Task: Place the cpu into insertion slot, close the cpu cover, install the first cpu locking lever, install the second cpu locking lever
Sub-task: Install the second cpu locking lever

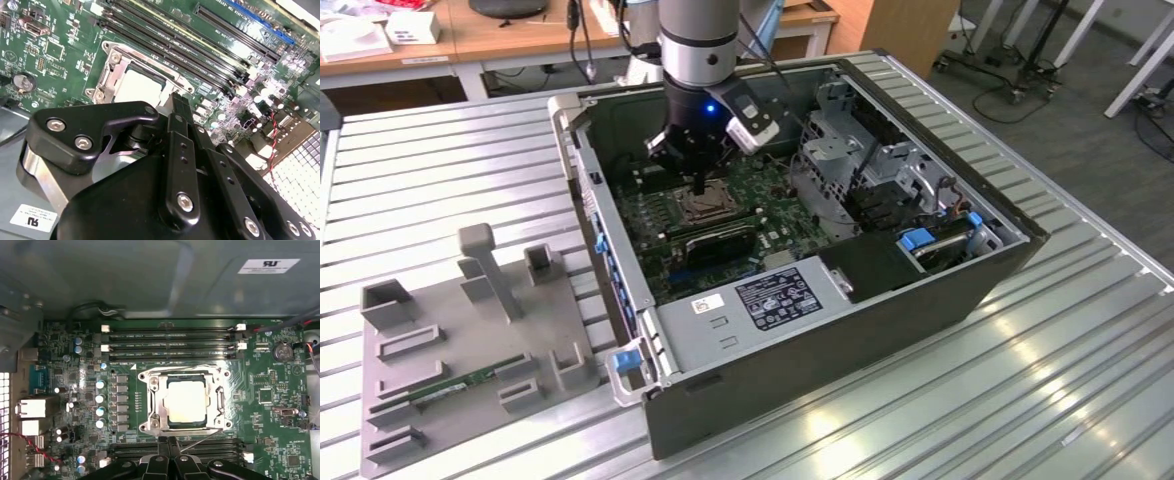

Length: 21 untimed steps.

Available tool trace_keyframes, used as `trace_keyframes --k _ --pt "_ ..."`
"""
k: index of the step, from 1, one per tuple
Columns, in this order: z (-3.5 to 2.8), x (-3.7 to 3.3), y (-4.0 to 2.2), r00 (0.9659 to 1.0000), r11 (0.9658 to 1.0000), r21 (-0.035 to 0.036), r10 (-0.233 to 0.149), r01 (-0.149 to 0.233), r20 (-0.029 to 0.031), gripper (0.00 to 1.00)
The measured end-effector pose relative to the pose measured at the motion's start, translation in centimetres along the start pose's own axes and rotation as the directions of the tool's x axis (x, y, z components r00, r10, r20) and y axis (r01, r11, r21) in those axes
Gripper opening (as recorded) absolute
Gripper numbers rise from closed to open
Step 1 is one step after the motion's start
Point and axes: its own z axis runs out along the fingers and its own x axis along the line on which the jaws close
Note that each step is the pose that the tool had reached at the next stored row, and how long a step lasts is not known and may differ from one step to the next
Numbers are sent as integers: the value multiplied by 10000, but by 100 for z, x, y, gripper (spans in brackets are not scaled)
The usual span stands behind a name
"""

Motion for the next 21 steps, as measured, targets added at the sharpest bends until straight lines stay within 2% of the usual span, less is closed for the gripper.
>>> trace_keyframes --k 7,21 --pt "3 -20 -63 10000 10000 0 1 -1 -21 11" --pt "240 -5 -89 10000 10000 0 0 0 -21 11"
